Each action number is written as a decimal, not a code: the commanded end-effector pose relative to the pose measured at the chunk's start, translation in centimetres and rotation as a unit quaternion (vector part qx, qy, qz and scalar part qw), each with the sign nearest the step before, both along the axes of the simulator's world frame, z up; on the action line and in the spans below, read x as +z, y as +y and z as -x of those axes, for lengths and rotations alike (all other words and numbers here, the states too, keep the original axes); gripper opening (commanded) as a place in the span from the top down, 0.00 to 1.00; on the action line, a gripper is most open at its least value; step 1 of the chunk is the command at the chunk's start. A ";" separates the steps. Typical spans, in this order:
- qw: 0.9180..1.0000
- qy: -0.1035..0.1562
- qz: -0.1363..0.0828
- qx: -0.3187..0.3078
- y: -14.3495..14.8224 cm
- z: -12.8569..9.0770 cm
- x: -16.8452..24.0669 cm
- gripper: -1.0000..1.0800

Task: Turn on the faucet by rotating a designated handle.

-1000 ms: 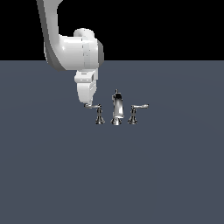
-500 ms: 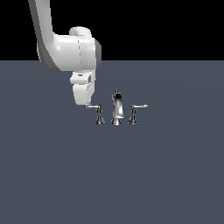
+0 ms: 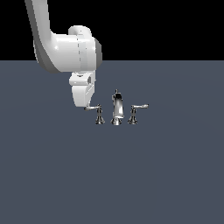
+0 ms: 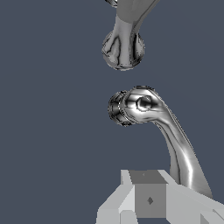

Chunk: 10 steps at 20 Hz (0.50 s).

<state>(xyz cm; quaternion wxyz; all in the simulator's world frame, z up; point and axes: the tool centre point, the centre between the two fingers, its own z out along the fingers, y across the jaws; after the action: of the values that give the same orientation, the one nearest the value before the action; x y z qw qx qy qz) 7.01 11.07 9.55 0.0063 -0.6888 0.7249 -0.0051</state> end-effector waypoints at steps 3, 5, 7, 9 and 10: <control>1.000 0.006 0.001 0.001 -0.2 1.7 0.0 1.00; 1.000 0.006 0.001 0.002 -0.3 2.3 0.0 1.00; 1.000 0.007 0.001 0.002 -0.4 2.9 0.0 1.00; 1.000 0.007 0.001 0.003 -0.5 3.6 0.0 1.00; 1.000 0.007 0.001 0.003 -0.6 3.9 0.0 1.00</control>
<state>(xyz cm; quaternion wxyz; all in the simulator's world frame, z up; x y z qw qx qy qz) 3.81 10.94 9.50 0.0035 -0.6924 0.7215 -0.0014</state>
